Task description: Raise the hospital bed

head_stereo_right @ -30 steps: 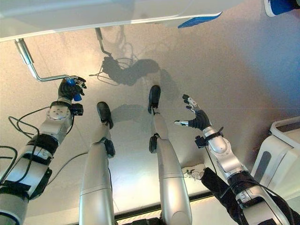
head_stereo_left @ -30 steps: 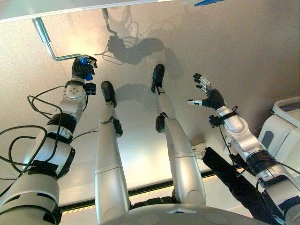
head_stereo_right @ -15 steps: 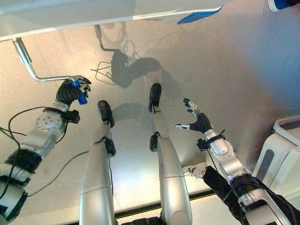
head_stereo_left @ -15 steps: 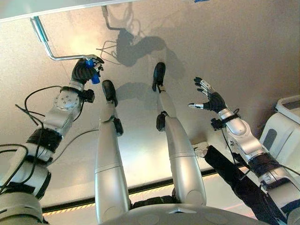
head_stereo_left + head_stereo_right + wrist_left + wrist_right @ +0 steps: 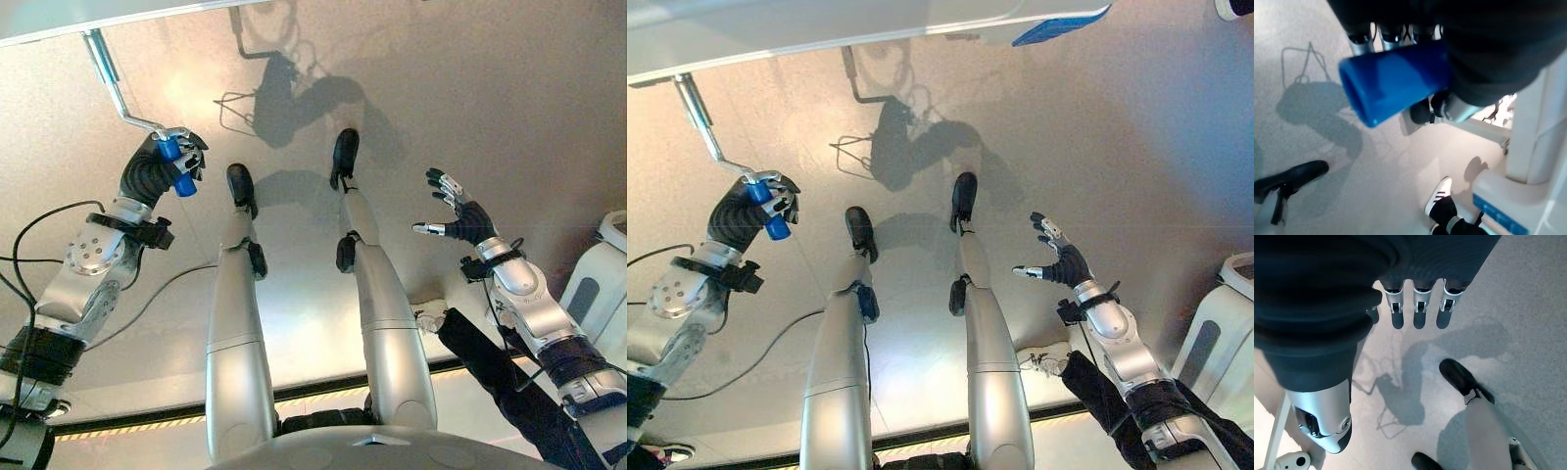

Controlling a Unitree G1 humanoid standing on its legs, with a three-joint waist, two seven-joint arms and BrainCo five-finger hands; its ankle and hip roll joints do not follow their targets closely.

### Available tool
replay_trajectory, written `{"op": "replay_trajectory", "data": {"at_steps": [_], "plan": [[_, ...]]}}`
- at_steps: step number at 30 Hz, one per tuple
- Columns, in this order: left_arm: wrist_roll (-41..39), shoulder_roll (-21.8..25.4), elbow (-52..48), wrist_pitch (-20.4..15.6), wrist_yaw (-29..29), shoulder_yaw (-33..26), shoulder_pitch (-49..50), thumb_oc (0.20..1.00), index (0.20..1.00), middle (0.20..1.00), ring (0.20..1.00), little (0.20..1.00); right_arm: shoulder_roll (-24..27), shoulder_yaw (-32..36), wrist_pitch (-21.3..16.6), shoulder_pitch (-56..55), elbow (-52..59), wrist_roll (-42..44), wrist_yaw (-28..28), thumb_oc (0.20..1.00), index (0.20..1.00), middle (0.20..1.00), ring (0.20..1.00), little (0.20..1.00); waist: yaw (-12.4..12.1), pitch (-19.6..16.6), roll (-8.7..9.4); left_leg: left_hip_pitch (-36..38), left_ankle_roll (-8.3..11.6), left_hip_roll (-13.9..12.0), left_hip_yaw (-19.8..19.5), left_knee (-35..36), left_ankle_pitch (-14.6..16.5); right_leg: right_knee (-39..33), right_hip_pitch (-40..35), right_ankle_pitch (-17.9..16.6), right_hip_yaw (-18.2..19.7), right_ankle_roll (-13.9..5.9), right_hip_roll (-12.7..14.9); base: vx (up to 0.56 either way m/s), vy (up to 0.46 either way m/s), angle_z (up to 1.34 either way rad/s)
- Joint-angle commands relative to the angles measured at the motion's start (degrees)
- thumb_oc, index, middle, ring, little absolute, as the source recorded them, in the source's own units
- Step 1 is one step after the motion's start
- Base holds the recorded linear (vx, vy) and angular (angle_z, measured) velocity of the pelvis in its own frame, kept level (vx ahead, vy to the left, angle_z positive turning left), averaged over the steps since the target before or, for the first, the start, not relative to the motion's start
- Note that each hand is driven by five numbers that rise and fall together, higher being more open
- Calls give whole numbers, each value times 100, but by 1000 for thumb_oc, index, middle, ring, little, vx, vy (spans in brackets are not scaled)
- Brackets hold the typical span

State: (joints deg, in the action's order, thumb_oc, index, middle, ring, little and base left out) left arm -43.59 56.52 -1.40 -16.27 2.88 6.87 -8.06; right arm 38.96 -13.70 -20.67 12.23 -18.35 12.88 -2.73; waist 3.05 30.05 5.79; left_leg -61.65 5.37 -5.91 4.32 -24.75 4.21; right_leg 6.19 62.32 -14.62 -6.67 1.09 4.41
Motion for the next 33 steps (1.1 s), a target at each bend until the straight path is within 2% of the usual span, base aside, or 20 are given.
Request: {"op": "replay_trajectory", "data": {"at_steps": [1, 6, 11, 26, 33], "plan": [[140, 30, -602, -527, 109, -569, 746, 200, 200, 200, 200, 200, 319, 146, -127, -548, 254, -46, -83, 1000, 1000, 1000, 1000, 1000, 48, -79, -432, 433, -309, 257, 1, 938, -481, 805, -331, 858, -57, -844, 99, 0, 0, 0], [181, -33, -437, -526, 79, -767, 1113, 200, 200, 200, 200, 200, 434, 157, -165, -640, 337, -19, -140, 1000, 1000, 1000, 1000, 1000, -4, -85, -449, 434, -321, 259, -18, 922, -485, 817, -357, 865, -94, -851, 129, -2, 4, 1], [239, -93, -160, -522, 1, -742, 1064, 200, 200, 200, 200, 200, 503, 128, -179, -604, 353, -17, -134, 1000, 1000, 1000, 1000, 1000, -25, -78, -450, 453, -325, 261, -17, 947, -510, 808, -377, 870, -118, -851, 146, -7, 13, 3], [346, -514, 912, -461, -290, -745, 625, 200, 200, 200, 200, 200, 633, 216, -182, -528, 401, -9, -45, 1000, 1000, 1000, 1000, 1000, -28, -39, -387, 475, -316, 264, -35, 960, -523, 719, -437, 836, -123, -854, 153, 0, 0, 0], [303, -728, 1445, -395, -460, -548, 110, 200, 200, 200, 200, 200, 641, 120, -153, -368, 445, 53, -17, 1000, 1000, 1000, 1000, 1000, 0, -32, -310, 420, -322, 256, -21, 892, -483, 709, -411, 834, -112, -859, 158, 1, 4, 0]]}}
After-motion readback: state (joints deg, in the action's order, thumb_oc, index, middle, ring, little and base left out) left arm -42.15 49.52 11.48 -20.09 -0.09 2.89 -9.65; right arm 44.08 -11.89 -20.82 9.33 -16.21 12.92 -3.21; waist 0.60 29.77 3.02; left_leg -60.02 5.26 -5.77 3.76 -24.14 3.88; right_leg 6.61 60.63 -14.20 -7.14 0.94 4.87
